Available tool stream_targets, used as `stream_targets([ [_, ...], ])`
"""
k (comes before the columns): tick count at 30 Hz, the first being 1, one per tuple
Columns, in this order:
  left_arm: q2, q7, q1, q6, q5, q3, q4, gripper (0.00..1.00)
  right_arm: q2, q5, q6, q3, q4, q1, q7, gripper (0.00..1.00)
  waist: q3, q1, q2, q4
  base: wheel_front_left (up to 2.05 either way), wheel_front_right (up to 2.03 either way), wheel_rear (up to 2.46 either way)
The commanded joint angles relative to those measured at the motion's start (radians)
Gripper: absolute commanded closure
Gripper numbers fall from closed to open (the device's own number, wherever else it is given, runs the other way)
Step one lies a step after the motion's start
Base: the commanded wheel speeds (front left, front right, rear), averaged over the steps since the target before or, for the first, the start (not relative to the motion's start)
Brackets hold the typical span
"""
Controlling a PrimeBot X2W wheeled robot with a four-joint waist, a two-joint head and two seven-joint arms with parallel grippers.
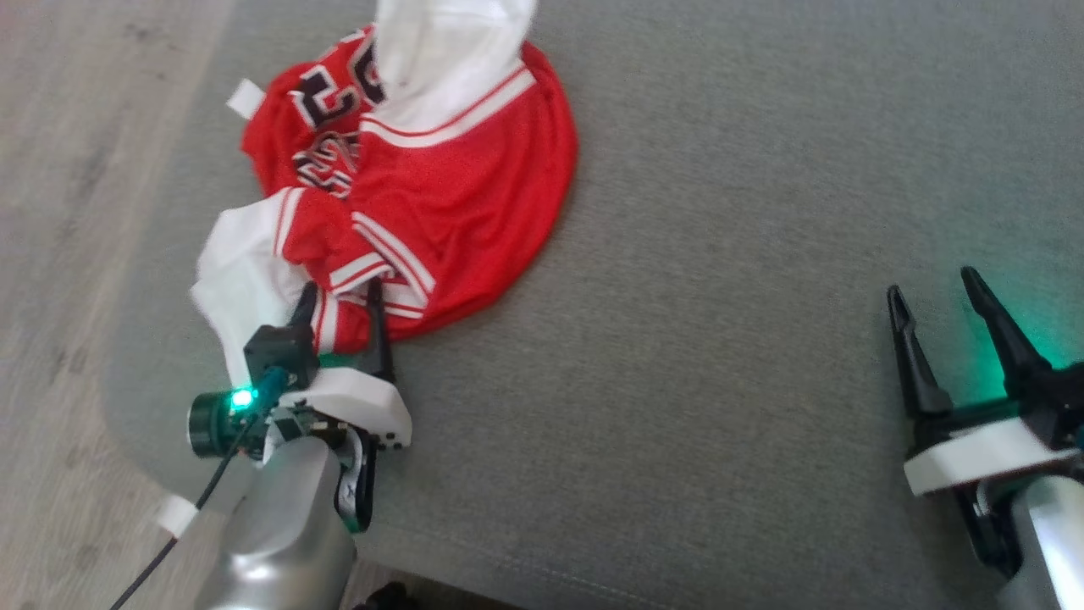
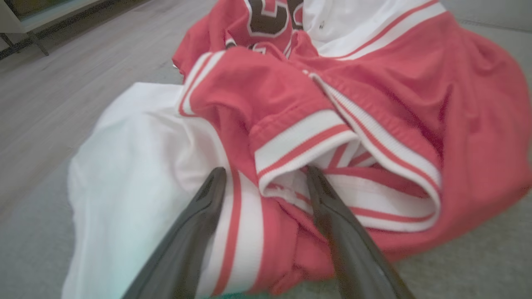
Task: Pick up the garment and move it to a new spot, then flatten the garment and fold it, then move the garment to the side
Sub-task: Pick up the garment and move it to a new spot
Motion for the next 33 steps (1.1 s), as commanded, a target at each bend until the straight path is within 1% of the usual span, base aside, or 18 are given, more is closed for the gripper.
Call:
stream_targets([
  [1,0.019,-0.019,-0.031,0.011,-0.011,0.019,0.005,0.93,-0.01,-0.006,0.007,0.018,-0.033,-0.014,-0.011,0.0,0.024,-0.0005,0.0001,-0.039,0.0,0.0,0.0],
  [2,0.019,-0.03,-0.044,0.014,-0.013,0.016,0.024,1.0,-0.004,-0.006,0.007,0.018,-0.031,-0.019,-0.011,0.0,0.018,-0.0005,0.0001,-0.047,0.0,0.0,0.0],
  [4,0.02,-0.048,-0.064,0.034,0.0,0.018,0.039,1.0,0.01,-0.006,0.007,0.018,-0.025,-0.022,-0.011,0.0,-0.001,-0.0005,0.0001,-0.065,0.0,0.0,0.0],
  [6,0.034,-0.056,-0.078,0.05,0.023,0.024,0.016,1.0,0.029,-0.003,0.007,0.021,-0.015,-0.024,-0.011,0.0,-0.031,-0.0005,0.0001,-0.086,0.0,0.0,0.0],
  [8,0.058,-0.057,-0.081,0.06,0.058,0.035,-0.076,1.0,0.053,0.0,0.007,0.021,-0.008,-0.021,-0.011,0.0,-0.07,-0.0005,0.0001,-0.11,0.0,0.0,0.0],
  [11,0.099,-0.057,-0.069,0.054,0.11,0.043,-0.224,1.0,0.096,0.003,0.007,0.026,0.004,-0.013,-0.011,0.0,-0.146,-0.0005,0.0001,-0.16,0.0,0.0,0.0],
  [16,0.177,-0.057,-0.094,0.008,0.186,0.013,-0.396,1.0,0.168,0.007,0.007,0.04,0.026,0.015,-0.011,0.0,-0.281,-0.0005,0.0001,-0.274,0.0,0.0,0.0],
  [19,0.207,-0.051,-0.156,-0.038,0.207,-0.016,-0.461,1.0,0.195,0.006,0.007,0.05,0.03,0.032,-0.011,0.0,-0.338,-0.0005,0.0001,-0.348,0.0,0.0,0.0],
  [21,0.217,-0.024,-0.215,-0.072,0.216,-0.038,-0.495,1.0,0.205,0.007,0.007,0.059,0.031,0.037,-0.011,0.0,-0.357,-0.0005,0.0001,-0.398,0.0,0.0,0.0],
  [24,0.224,0.02,-0.325,-0.117,0.237,-0.072,-0.536,1.0,0.216,0.008,0.007,0.07,0.023,0.026,-0.011,0.0,-0.359,-0.0005,0.0001,-0.474,0.0,0.0,0.0],
  [27,0.216,0.042,-0.435,-0.15,0.252,-0.099,-0.548,1.0,0.224,0.01,0.007,0.072,0.015,0.014,-0.011,0.0,-0.354,-0.0005,0.0001,-0.543,0.0,0.0,0.0],
  [28,0.216,0.042,-0.435,-0.15,0.252,-0.099,-0.548,1.0,0.224,0.01,0.007,0.072,0.015,0.014,-0.011,0.0,-0.354,-0.0005,0.0001,-0.543,0.0,0.0,0.0],
  [33,0.188,0.042,-0.569,-0.172,0.26,-0.129,-0.503,1.0,0.234,0.013,0.007,0.076,0.004,0.002,-0.011,0.0,-0.329,-0.0005,0.0001,-0.632,0.0,0.0,0.0],
])
